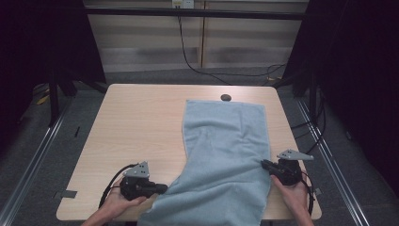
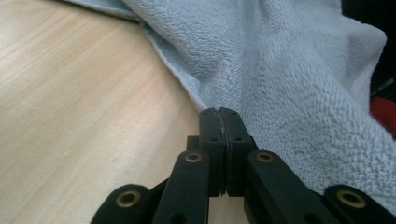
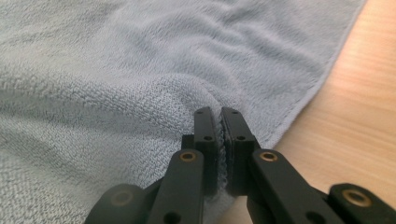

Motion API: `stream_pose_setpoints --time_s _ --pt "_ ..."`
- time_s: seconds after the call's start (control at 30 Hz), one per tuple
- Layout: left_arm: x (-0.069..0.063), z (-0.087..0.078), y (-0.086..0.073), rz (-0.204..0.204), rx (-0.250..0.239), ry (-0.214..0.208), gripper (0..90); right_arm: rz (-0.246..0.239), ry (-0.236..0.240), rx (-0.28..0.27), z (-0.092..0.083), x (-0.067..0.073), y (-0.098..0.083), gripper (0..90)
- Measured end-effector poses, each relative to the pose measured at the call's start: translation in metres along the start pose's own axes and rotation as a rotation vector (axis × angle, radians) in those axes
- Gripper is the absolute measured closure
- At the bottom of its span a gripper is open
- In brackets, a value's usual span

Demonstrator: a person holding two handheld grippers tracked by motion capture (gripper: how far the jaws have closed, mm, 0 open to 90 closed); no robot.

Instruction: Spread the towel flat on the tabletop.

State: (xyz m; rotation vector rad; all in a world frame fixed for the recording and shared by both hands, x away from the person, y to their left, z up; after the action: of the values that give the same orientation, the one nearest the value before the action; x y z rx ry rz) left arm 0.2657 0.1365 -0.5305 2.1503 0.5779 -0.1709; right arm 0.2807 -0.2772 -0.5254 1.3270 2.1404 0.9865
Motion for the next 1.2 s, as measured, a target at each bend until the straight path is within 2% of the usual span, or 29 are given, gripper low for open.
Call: stream_pose_setpoints --time_s 0.03,0.07,0.13,0.2,0.23,0.3,0.33,0.43,0.5,0.53,0.57,0.6,0.63,0.7,0.73,0.77,0.8,0.9,0.93,1.03,1.07,1.13,1.17,1.2 --pt "0.001 -0.002 -0.001 0.008 0.015 0.012 89.1 0.0 0.0 0.0 0.0 0.0 0.0 86.0" --pt "0.003 -0.007 0.0 -0.007 0.001 0.009 89.1 -0.018 0.003 0.024 0.005 0.005 -0.002 86.0" --pt "0.007 -0.017 -0.002 -0.059 -0.028 0.036 89.2 -0.026 0.015 0.035 0.009 0.009 -0.002 85.9" --pt "0.009 -0.029 -0.01 -0.09 -0.052 0.031 89.3 -0.029 0.048 0.033 0.014 0.014 -0.002 85.8" --pt "0.009 -0.029 -0.01 -0.09 -0.052 0.031 89.3 -0.029 0.048 0.033 0.014 0.014 -0.002 85.8" --pt "0.008 -0.039 -0.018 -0.103 -0.07 0.022 89.3 -0.024 0.073 0.036 0.018 0.02 -0.001 85.6" --pt "0.007 -0.047 -0.023 -0.119 -0.085 0.038 88.7 -0.033 0.097 0.041 0.024 0.027 0.001 85.5" --pt "0.013 -0.05 -0.016 -0.131 -0.122 0.061 77.3 -0.061 0.12 0.048 0.034 0.039 0.007 85.3" --pt "0.022 -0.048 -0.005 -0.116 -0.136 0.104 69.0 -0.066 0.128 0.048 0.038 0.043 0.011 85.3" --pt "0.022 -0.048 -0.005 -0.116 -0.136 0.104 66.1 -0.066 0.128 0.048 0.038 0.043 0.011 85.3" --pt "0.033 -0.043 0.008 -0.117 -0.143 0.114 64.9 -0.064 0.134 0.039 0.04 0.044 0.014 84.5" --pt "0.033 -0.043 0.008 -0.117 -0.143 0.114 64.6 -0.057 0.138 0.036 0.039 0.045 0.015 83.9" --pt "0.047 -0.035 0.02 -0.108 -0.132 0.125 63.4 -0.058 0.141 0.032 0.038 0.045 0.015 82.2" --pt "0.061 -0.025 0.033 -0.12 -0.135 0.151 59.6 -0.052 0.164 0.01 0.033 0.045 0.017 76.8" --pt "0.068 -0.02 0.038 -0.131 -0.129 0.137 57.6 -0.051 0.177 -0.001 0.03 0.045 0.019 74.0" --pt "0.068 -0.02 0.038 -0.131 -0.129 0.137 56.6 -0.051 0.177 -0.001 0.03 0.045 0.019 74.0" --pt "0.073 -0.015 0.043 -0.135 -0.129 0.135 55.2 -0.039 0.188 -0.029 0.024 0.044 0.023 69.1" --pt "0.087 0.004 0.052 -0.13 -0.085 0.158 52.1 -0.037 0.195 -0.044 0.023 0.042 0.028 65.1" --pt "0.093 0.016 0.056 -0.13 -0.059 0.157 48.5 -0.035 0.199 -0.041 0.026 0.04 0.032 61.5" --pt "0.101 0.03 0.059 -0.142 -0.041 0.164 45.2 -0.04 0.201 -0.042 0.035 0.037 0.039 56.2" --pt "0.102 0.034 0.058 -0.126 -0.025 0.184 44.7 -0.041 0.205 -0.044 0.039 0.037 0.042 54.8" --pt "0.103 0.037 0.058 -0.111 -0.032 0.196 45.1 -0.038 0.203 -0.041 0.046 0.035 0.047 50.5" --pt "0.103 0.039 0.059 -0.117 -0.039 0.219 45.2 -0.042 0.203 -0.039 0.049 0.034 0.049 50.3" --pt "0.102 0.039 0.058 -0.079 -0.028 0.26 49.6 -0.043 0.202 -0.034 0.052 0.033 0.05 49.7"
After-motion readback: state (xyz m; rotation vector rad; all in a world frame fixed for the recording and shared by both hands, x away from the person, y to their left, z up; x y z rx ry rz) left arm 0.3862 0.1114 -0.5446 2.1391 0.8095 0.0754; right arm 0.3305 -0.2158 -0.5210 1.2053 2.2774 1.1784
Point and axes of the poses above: each handheld gripper's, and its own axes: z roughly forward along the jaws, y roughly out of its top, x roughly to its left, the point moved 6 cm from there along z, roughly forward along the jaws, and after that the axes turned 5 degrees about -z, right-handed, at the moved point
